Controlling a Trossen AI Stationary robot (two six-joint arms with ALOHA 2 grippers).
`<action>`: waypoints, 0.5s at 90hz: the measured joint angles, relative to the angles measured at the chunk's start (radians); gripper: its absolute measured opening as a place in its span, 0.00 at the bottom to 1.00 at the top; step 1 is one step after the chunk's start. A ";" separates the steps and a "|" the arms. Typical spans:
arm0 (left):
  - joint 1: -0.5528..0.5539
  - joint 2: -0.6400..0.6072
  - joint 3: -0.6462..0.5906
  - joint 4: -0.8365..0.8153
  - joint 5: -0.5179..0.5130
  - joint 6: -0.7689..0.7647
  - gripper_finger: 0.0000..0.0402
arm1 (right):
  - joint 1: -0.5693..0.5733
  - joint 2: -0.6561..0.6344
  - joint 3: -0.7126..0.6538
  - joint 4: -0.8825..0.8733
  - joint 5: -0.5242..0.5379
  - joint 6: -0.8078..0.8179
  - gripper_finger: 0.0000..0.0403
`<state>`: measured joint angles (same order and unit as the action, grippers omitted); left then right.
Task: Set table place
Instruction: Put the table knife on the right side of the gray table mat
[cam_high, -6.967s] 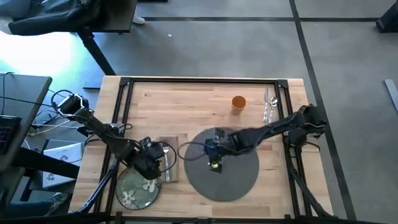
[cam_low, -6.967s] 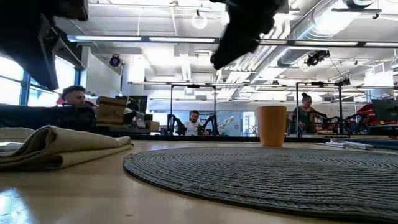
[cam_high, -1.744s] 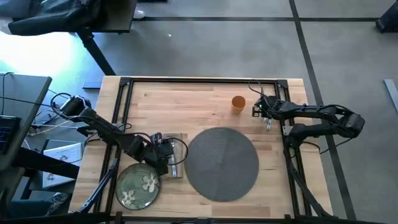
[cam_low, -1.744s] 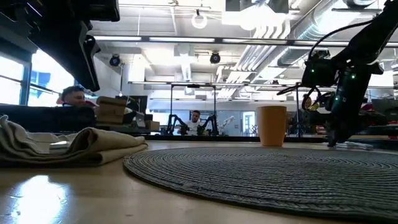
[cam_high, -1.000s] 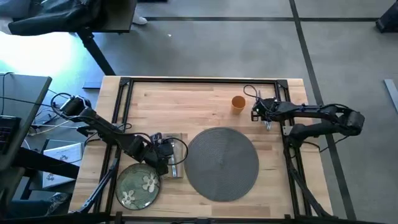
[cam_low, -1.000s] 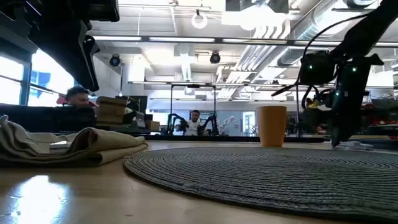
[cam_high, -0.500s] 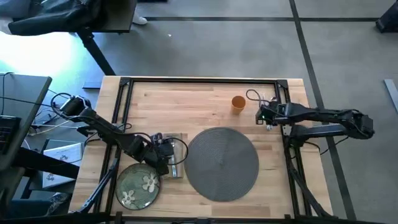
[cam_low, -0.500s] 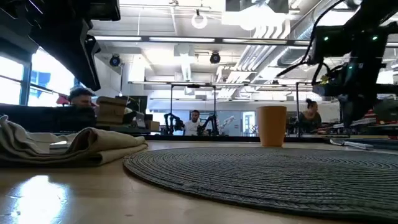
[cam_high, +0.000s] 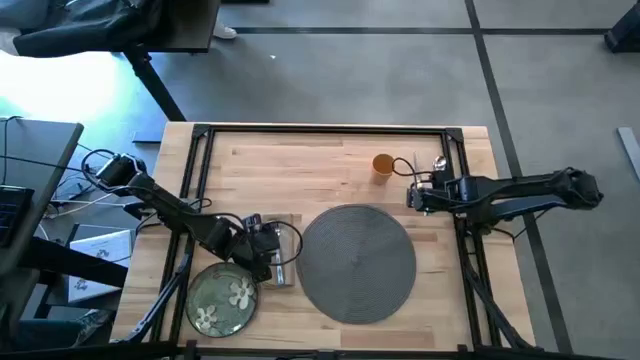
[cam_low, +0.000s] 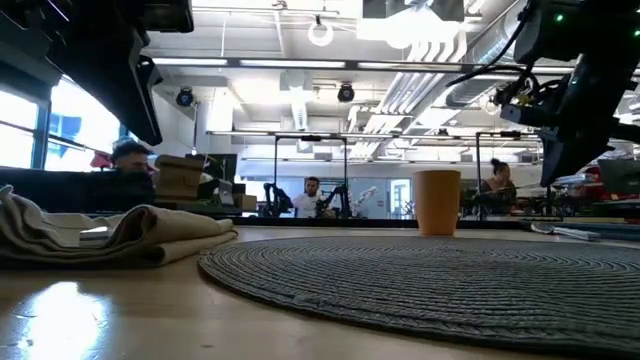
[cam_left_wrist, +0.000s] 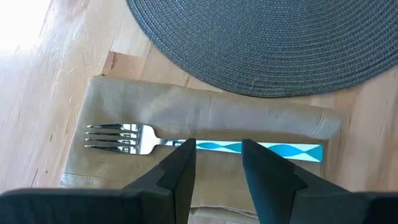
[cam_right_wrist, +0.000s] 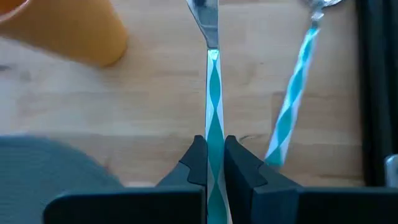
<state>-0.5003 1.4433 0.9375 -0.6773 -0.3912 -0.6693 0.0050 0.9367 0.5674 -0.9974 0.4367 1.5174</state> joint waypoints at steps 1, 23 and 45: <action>0.000 0.000 0.000 0.000 0.000 0.000 0.29 | 0.006 0.000 0.000 0.000 -0.001 0.005 0.01; 0.000 0.000 0.000 0.003 0.001 -0.008 0.29 | 0.210 0.003 0.000 0.018 -0.028 0.155 0.01; 0.000 0.000 0.000 0.025 0.004 -0.010 0.29 | 0.441 0.120 0.045 0.044 -0.070 0.318 0.01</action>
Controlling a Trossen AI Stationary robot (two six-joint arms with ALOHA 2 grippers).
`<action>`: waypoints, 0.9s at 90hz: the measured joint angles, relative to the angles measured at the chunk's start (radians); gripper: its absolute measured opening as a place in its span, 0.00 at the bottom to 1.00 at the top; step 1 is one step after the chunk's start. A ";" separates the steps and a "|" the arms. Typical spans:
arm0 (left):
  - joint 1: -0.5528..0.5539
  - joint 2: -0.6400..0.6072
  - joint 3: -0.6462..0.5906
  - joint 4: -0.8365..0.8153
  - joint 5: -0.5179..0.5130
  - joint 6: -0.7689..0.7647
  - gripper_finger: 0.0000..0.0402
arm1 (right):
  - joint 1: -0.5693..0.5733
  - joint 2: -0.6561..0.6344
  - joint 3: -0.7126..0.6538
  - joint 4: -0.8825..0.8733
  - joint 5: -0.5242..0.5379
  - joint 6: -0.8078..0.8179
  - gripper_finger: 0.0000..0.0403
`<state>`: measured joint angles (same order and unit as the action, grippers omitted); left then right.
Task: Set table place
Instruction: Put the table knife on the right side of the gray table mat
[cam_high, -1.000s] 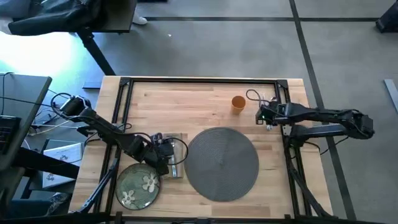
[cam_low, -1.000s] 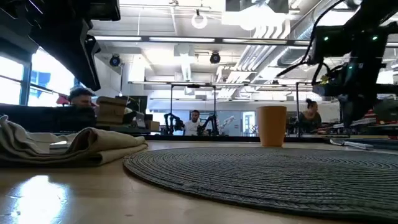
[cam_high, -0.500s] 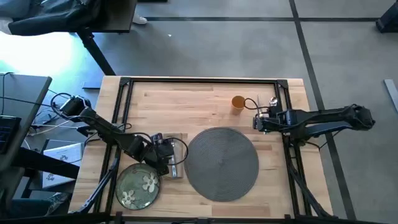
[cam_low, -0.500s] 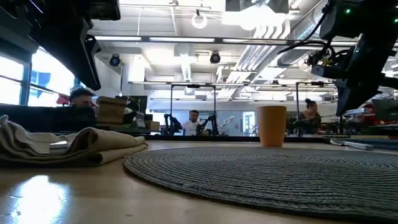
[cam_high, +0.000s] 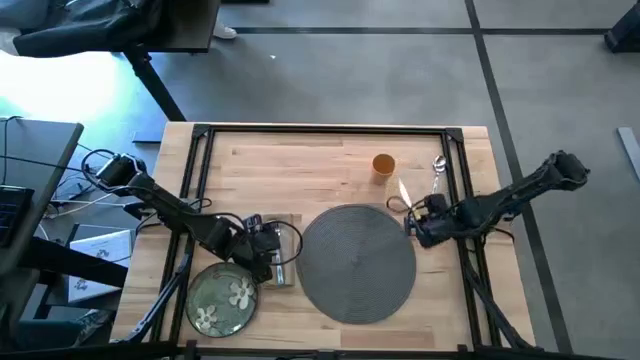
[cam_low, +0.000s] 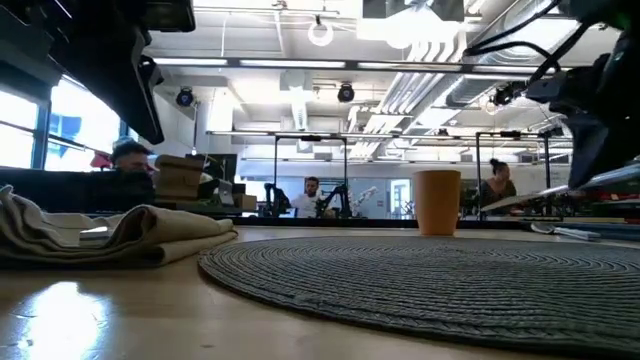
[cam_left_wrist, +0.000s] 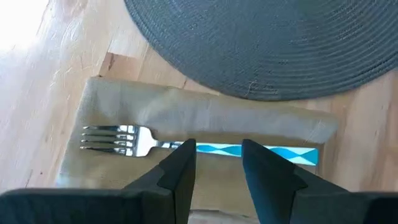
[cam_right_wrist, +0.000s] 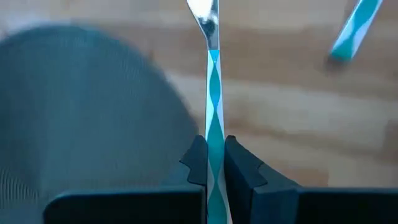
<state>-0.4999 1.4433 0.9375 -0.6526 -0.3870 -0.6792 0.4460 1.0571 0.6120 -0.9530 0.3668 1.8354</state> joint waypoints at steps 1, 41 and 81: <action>0.000 0.000 0.000 0.001 0.000 0.000 0.29 | 0.009 0.009 0.007 -0.001 0.000 0.007 0.01; 0.000 0.000 0.000 0.052 -0.015 0.003 0.29 | 0.241 0.434 0.303 -0.054 0.049 0.218 0.01; 0.002 0.000 0.000 0.089 -0.040 0.002 0.29 | 0.358 0.692 0.434 -0.012 0.056 0.415 0.01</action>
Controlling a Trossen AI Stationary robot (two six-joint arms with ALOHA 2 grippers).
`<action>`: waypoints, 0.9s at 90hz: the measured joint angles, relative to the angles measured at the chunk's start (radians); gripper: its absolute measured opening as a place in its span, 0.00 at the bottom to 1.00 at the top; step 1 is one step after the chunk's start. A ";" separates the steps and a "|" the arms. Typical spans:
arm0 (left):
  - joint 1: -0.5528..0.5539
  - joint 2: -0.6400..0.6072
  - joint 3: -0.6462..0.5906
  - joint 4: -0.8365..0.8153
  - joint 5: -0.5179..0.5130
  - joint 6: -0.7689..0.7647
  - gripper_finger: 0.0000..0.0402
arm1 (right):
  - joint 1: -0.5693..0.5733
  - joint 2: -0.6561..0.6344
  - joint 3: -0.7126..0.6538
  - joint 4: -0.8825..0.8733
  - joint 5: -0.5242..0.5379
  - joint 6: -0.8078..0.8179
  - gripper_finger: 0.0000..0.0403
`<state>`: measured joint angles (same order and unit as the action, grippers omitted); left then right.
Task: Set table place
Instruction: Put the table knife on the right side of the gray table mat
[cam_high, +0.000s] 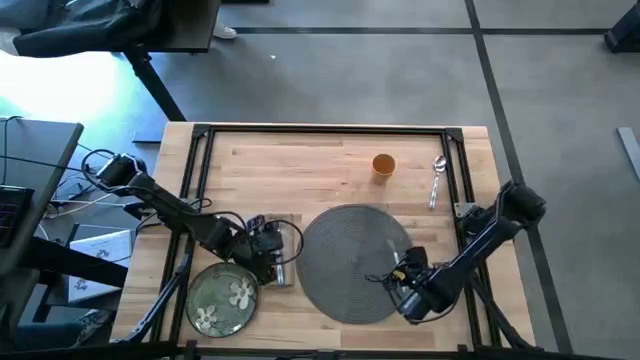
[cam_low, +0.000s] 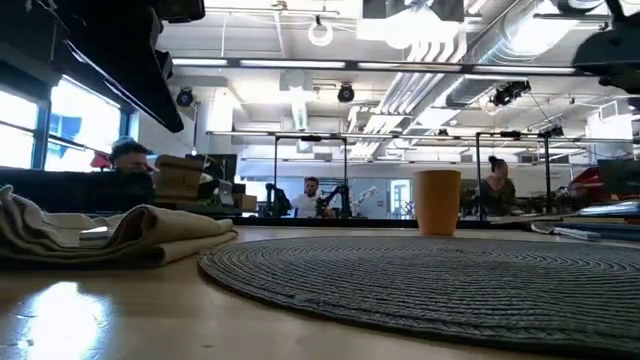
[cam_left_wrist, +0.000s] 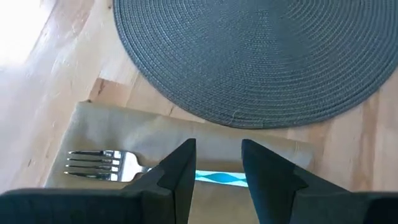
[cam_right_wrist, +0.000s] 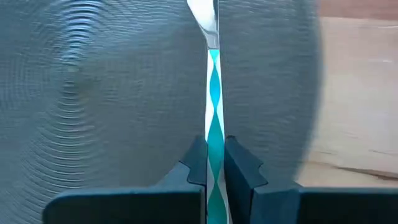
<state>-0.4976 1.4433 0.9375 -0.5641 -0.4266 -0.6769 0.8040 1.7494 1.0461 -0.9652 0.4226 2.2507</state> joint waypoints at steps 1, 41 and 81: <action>0.000 0.000 0.000 0.002 -0.001 0.000 0.29 | -0.001 0.003 0.002 -0.001 0.001 -0.001 0.01; 0.001 0.000 0.000 0.046 -0.003 0.004 0.29 | -0.028 0.034 0.005 0.090 0.111 -0.006 0.01; 0.001 0.000 0.000 0.047 -0.004 0.008 0.29 | -0.066 0.127 0.005 0.148 0.039 0.029 0.02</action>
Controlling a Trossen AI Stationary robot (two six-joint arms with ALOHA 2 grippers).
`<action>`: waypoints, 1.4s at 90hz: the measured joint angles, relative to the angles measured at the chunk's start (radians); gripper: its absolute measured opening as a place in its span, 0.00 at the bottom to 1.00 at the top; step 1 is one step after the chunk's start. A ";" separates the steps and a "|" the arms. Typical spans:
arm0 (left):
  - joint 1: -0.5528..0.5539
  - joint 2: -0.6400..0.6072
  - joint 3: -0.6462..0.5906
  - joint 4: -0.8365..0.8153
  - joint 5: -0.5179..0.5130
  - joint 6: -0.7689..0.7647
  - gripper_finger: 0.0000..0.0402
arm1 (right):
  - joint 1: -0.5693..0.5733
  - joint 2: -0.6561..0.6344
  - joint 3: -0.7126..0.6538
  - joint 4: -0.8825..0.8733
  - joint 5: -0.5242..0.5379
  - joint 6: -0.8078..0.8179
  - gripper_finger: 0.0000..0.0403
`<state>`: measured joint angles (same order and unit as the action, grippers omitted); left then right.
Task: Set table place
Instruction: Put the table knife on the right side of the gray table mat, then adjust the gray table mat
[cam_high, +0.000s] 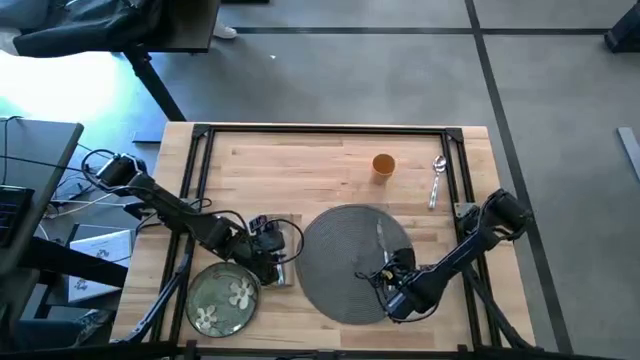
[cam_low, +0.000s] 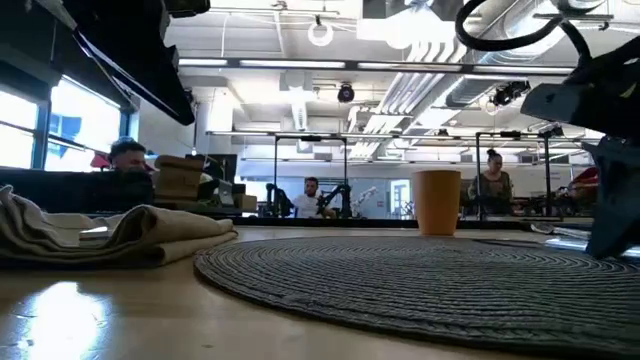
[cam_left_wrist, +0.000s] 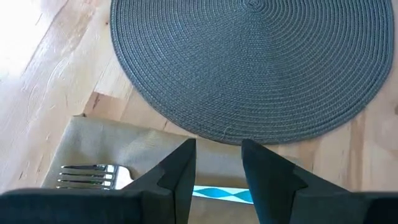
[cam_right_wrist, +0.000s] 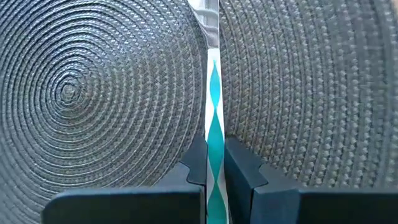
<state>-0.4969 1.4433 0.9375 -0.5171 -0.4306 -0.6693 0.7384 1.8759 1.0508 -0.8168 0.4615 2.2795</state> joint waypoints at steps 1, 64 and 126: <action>0.000 0.000 0.000 0.000 0.000 0.000 0.29 | -0.001 0.000 0.000 0.000 0.000 0.001 0.02; 0.000 0.000 0.000 0.000 0.001 -0.007 0.29 | -0.021 -0.120 0.067 -0.306 -0.080 -0.179 0.30; 0.075 0.001 0.000 0.122 0.044 0.133 0.29 | -0.634 -0.670 -0.328 -0.443 0.061 -0.495 0.30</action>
<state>-0.4215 1.4439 0.9375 -0.3952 -0.3871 -0.5358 0.1049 1.2059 0.7232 -1.2599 0.5227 1.7843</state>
